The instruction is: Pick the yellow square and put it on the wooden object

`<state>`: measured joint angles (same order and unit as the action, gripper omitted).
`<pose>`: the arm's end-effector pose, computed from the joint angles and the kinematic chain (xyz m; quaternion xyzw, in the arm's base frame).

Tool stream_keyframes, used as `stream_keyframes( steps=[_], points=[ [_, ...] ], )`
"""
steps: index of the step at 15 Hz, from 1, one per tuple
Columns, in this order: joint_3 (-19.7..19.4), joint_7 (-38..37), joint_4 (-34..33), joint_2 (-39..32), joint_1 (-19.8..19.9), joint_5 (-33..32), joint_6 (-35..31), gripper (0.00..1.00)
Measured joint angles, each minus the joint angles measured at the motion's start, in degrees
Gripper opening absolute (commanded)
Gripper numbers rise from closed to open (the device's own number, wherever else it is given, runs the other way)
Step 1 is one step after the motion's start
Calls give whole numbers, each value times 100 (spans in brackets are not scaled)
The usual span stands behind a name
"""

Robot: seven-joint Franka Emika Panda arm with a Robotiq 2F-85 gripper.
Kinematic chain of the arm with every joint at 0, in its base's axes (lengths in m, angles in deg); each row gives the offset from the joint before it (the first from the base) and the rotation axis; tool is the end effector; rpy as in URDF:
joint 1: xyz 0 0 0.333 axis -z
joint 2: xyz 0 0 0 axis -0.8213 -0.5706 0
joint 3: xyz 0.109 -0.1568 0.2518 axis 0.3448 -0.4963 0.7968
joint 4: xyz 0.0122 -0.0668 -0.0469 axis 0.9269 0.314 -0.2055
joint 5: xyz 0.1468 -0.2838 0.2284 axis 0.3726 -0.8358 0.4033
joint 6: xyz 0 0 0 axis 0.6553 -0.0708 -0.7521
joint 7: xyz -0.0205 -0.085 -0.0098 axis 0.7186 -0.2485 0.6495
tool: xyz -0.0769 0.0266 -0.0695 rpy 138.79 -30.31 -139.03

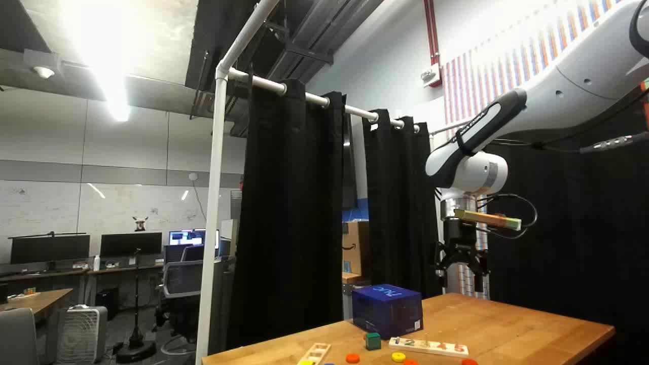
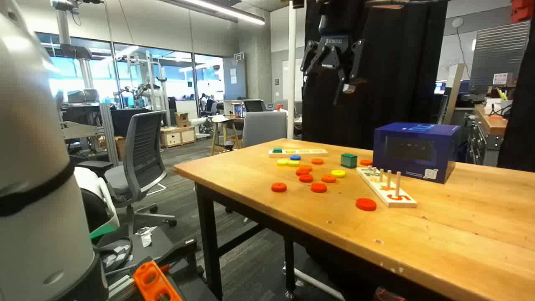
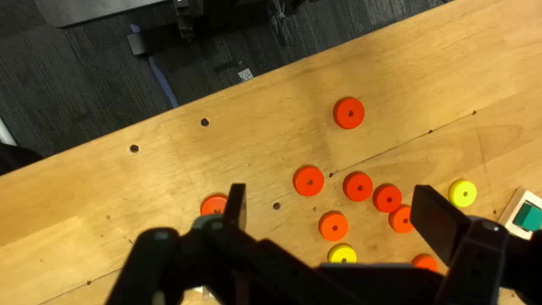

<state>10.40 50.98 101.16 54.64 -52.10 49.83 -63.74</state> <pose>0.4331 -0.0893 0.4608 -0.9868 0.1181 0.0586 0.0936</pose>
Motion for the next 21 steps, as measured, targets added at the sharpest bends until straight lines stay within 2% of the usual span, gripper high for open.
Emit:
stream_keyframes(
  steps=[12,16,21],
  points=[
    [87,11,-39,-24,6,-40,-2,100],
    [455,36,-273,-229,-71,-232,-7,100],
    [961,36,-1055,-950,-333,-661,-8,100]
  ],
)
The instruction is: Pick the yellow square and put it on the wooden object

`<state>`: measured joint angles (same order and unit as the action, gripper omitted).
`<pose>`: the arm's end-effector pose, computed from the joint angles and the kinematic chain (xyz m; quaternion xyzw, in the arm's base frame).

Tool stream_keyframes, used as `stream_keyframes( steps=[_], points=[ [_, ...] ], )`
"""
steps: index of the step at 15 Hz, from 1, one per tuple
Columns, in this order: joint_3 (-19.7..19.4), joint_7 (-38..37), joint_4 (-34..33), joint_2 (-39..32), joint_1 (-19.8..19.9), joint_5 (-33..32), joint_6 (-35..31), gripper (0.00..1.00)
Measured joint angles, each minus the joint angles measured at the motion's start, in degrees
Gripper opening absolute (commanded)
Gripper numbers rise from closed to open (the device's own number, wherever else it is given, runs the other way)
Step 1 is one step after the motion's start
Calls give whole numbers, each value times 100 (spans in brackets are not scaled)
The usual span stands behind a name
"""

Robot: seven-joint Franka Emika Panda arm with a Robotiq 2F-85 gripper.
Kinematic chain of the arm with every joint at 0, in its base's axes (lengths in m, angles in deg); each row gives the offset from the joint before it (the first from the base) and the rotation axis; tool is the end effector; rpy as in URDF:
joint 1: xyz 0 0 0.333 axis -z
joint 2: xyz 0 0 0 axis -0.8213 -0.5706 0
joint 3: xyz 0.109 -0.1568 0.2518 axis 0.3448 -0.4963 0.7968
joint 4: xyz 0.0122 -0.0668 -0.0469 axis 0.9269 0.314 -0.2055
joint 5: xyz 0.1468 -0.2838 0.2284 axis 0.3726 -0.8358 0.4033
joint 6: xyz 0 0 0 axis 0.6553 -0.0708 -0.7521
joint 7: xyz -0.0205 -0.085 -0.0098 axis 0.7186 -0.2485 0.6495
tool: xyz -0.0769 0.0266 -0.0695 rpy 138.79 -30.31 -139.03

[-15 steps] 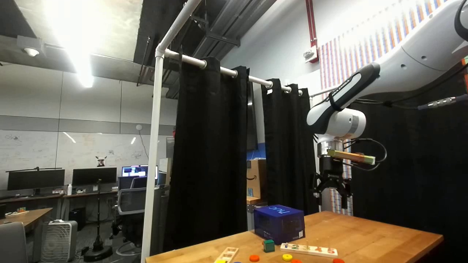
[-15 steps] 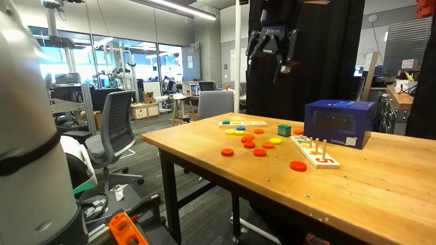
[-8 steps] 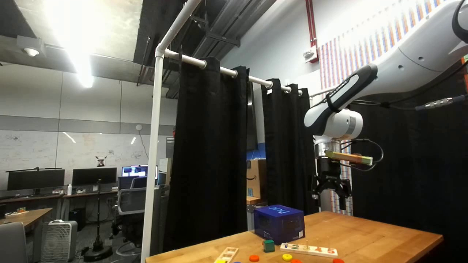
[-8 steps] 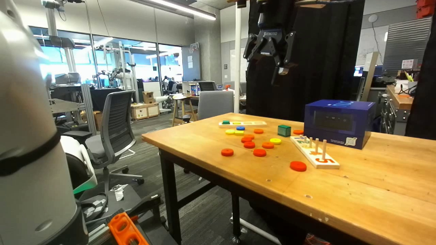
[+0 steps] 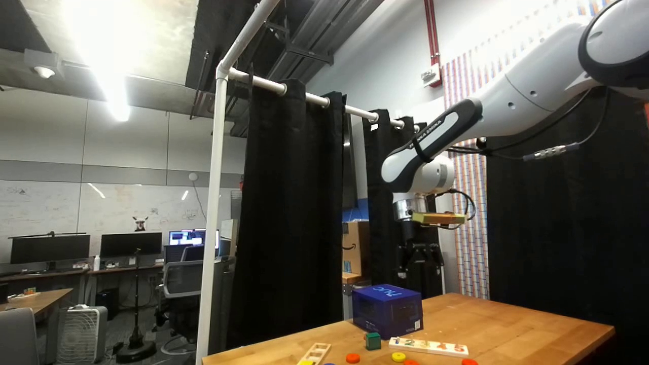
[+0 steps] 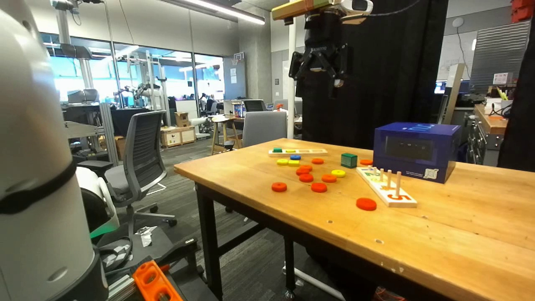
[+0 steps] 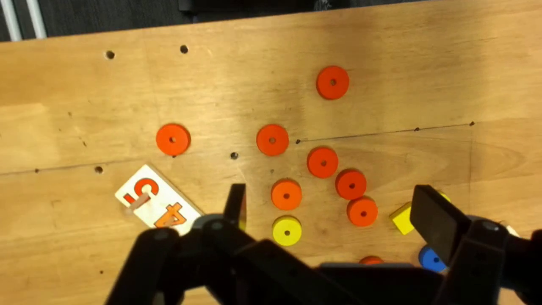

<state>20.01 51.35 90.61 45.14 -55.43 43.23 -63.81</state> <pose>0.4992 0.0043 0.4683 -0.9983 -0.0116 0.0567 0.0080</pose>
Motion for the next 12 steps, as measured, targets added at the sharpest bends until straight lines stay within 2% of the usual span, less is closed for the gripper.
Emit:
stream_keyframes(
  steps=[3,8,12],
  points=[
    [155,142,-520,-599,-126,-269,0,100],
    [231,906,-1120,-1471,-199,-598,-117,100],
    [293,1232,-1451,-2007,-203,-580,-221,100]
  ],
)
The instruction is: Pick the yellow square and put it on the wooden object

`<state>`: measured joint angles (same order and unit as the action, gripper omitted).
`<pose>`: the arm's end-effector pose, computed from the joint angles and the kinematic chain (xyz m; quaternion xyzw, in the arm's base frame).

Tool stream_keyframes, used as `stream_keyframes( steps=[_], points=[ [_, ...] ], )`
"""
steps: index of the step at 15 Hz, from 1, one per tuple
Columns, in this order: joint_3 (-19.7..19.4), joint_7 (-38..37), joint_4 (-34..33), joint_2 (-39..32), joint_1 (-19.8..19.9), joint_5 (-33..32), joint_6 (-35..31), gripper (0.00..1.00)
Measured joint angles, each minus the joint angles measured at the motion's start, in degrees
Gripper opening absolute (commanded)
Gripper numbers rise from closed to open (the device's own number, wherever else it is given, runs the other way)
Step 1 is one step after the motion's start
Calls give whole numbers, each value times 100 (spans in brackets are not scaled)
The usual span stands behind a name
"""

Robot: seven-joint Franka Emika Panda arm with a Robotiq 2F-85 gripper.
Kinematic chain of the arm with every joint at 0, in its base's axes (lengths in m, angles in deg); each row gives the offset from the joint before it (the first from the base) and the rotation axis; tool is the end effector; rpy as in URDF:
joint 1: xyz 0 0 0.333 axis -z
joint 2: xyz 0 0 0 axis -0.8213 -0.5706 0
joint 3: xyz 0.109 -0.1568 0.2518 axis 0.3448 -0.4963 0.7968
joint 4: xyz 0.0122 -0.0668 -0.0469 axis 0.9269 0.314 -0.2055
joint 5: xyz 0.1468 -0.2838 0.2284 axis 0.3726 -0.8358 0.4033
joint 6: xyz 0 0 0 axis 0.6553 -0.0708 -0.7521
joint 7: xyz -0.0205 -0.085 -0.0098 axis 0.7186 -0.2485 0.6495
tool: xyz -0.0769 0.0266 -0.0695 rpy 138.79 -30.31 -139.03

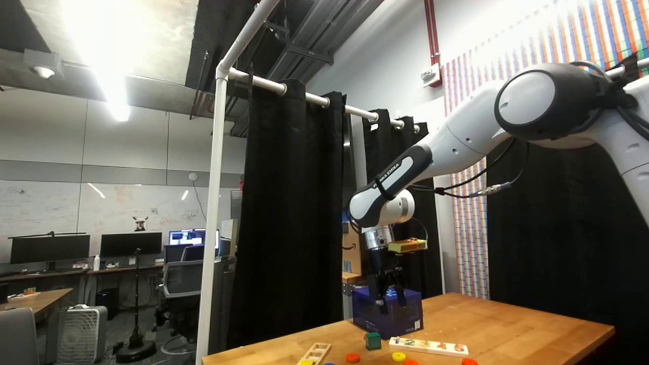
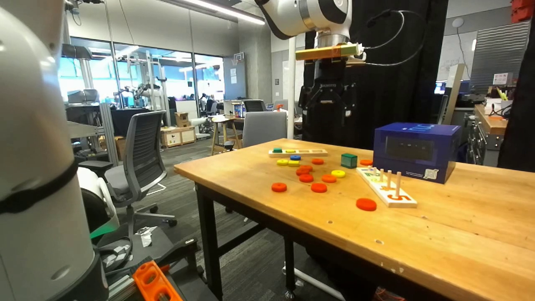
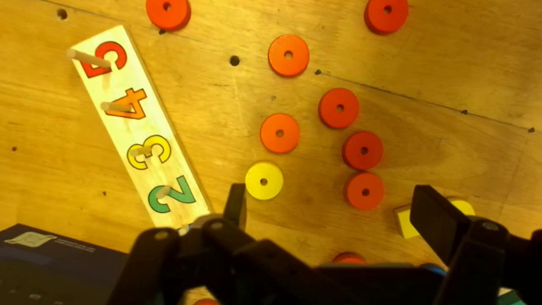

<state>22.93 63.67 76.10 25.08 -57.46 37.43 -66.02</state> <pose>0.5907 0.0471 0.3947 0.9793 0.1802 -0.0877 0.0270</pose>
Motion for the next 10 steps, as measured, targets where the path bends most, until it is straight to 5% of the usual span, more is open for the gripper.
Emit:
stream_keyframes(
  steps=[10],
  points=[
    [324,68,-623,-903,-92,238,-1,100]
  ],
)
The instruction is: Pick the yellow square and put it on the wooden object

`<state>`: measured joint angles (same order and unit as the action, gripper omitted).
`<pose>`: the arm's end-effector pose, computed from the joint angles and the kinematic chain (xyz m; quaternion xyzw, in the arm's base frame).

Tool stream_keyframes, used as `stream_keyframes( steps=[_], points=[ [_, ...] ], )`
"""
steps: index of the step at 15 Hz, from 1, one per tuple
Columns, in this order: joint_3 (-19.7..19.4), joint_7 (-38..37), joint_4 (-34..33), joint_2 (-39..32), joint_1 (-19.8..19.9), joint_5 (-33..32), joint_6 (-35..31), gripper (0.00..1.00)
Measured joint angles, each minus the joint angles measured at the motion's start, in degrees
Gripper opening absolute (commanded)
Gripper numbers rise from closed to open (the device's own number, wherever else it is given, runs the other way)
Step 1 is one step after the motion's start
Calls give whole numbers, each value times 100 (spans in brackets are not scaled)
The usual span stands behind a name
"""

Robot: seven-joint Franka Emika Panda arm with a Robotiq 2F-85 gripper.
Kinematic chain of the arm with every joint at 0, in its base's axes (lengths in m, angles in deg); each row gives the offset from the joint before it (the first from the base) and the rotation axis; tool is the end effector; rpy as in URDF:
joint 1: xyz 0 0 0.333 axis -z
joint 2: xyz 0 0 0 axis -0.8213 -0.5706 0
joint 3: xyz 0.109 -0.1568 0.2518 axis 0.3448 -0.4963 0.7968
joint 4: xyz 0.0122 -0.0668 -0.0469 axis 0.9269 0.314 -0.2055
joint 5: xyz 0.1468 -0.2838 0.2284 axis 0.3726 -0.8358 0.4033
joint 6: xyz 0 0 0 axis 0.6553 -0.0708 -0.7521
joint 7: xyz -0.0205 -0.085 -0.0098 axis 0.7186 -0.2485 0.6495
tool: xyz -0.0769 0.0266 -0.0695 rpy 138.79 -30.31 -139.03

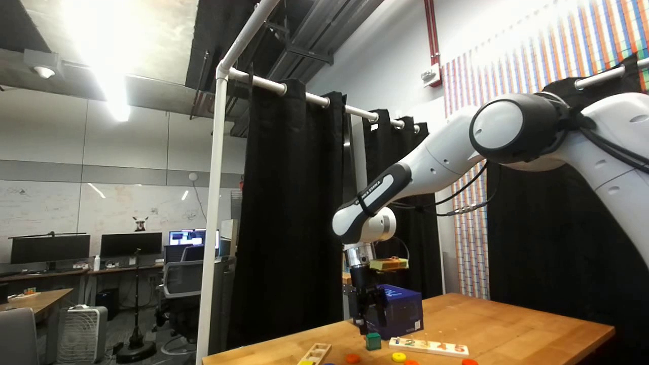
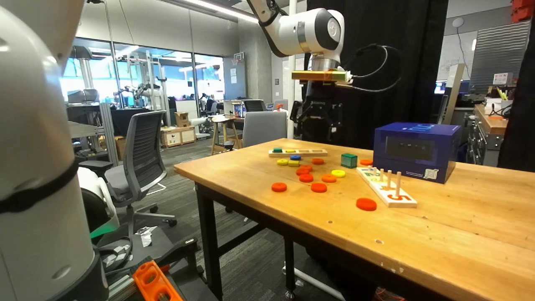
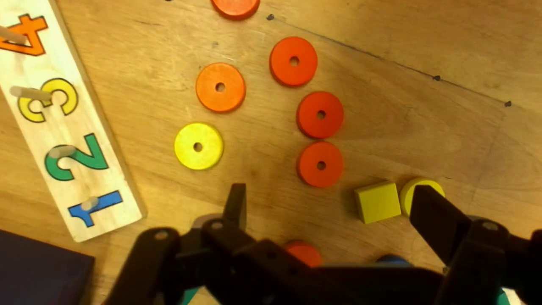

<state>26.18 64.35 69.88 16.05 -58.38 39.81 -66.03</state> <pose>0.6174 0.0945 0.3473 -0.9712 -0.2121 0.1088 0.0050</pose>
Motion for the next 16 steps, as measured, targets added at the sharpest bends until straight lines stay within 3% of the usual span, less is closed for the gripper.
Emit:
stream_keyframes(
  steps=[16],
  points=[
    [64,0,-59,-788,-439,-351,-332,100]
  ],
)
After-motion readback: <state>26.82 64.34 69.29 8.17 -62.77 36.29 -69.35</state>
